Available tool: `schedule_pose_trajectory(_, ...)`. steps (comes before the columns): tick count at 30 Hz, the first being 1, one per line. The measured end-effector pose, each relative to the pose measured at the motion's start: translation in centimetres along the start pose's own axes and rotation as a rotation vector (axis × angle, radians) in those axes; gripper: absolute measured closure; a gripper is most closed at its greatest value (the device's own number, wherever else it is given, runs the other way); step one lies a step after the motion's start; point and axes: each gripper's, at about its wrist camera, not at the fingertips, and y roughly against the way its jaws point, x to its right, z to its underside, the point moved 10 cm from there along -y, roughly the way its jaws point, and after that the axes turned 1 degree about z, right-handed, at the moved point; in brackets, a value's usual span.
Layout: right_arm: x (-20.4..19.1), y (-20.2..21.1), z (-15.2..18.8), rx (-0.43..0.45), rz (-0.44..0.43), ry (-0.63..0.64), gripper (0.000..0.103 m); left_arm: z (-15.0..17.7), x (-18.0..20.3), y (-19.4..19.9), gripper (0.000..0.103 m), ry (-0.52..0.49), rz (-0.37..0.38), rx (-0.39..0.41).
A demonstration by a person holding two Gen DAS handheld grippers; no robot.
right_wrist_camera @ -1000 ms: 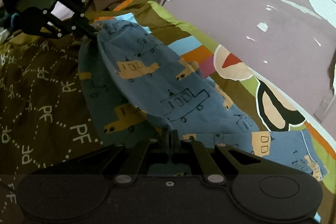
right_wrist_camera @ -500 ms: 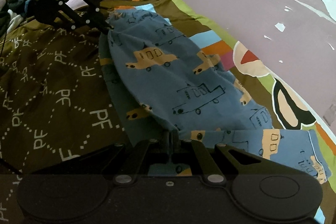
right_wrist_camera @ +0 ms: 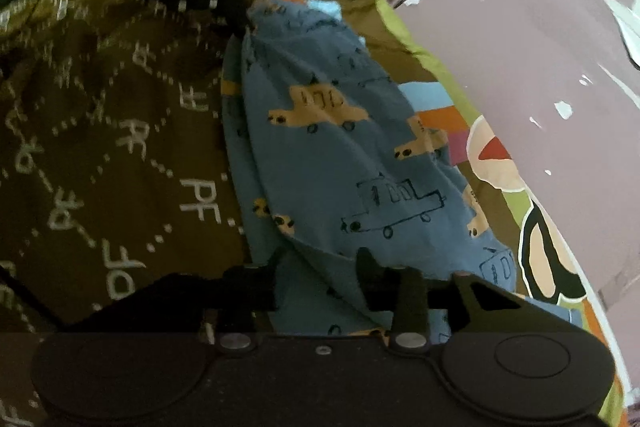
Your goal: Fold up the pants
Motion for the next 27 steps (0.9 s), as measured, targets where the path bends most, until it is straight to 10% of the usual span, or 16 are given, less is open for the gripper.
schedule_pose_trajectory(4,0.7,-1.0,0.0,-0.019,0.011,-0.014,0.057,0.1,0.1,0.1,0.102,-0.003,0.0,0.003)
schedule_pose_trajectory(9,0.5,-1.4,0.2,-0.035,0.006,0.012,0.1,0.1,0.1,0.2,0.102,-0.008,0.0,0.006)
schedule_pose_trajectory(22,-1.4,-0.4,1.3,-0.068,-0.045,0.036,0.101,1.0,1.1,-0.6,0.102,-0.021,0.033,-0.025)
schedule_pose_trajectory(27,-1.2,-0.9,1.3,-0.088,-0.065,-0.013,0.084,1.6,2.1,-1.9,0.087,-0.049,0.051,-0.079)
